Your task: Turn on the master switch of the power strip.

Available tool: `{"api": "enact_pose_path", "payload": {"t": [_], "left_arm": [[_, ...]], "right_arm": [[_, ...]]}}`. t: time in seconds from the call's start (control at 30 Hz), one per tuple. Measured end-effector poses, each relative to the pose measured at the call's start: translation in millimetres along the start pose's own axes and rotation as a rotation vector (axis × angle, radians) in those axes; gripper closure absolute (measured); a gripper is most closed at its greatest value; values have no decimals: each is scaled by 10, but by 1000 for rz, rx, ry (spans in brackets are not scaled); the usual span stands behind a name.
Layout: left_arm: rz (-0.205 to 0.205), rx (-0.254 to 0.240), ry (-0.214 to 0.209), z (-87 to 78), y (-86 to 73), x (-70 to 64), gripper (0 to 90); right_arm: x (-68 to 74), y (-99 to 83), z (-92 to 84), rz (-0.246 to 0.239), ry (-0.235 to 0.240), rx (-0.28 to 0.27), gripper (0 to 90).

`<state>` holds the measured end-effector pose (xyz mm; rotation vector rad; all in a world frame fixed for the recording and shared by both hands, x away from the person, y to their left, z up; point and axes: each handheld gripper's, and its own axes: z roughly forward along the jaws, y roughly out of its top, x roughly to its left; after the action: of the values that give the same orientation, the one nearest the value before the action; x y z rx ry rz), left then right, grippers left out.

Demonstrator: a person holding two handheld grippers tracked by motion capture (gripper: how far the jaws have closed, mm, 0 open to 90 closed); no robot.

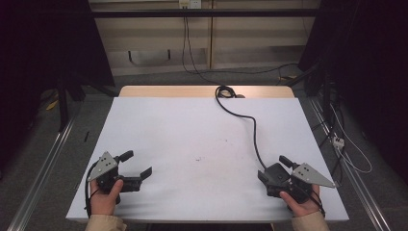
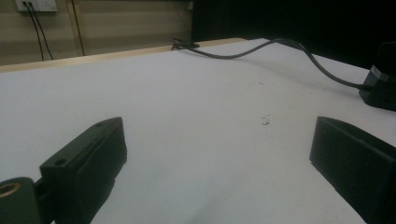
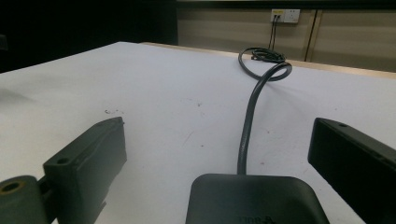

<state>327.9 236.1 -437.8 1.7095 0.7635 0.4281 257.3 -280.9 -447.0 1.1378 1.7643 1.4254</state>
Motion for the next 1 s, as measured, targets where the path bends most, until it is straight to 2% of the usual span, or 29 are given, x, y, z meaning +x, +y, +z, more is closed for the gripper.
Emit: {"api": "enact_pose_path", "payload": {"t": [0.5, 0.73, 0.97, 1.0], "left_arm": [[-3, -14, 0, -17, 6, -6, 35], [-7, -13, 0, -3, 12, -4, 36], [-6, -16, -4, -1, 13, -10, 36], [-3, -16, -3, -1, 15, -10, 36]], "right_arm": [[13, 26, 2, -14, 11, -12, 44], [-20, 21, 0, -10, 8, 2, 51], [-31, 49, -29, -17, 5, 4, 76], [-34, 55, -32, -18, 8, 6, 112]]}}
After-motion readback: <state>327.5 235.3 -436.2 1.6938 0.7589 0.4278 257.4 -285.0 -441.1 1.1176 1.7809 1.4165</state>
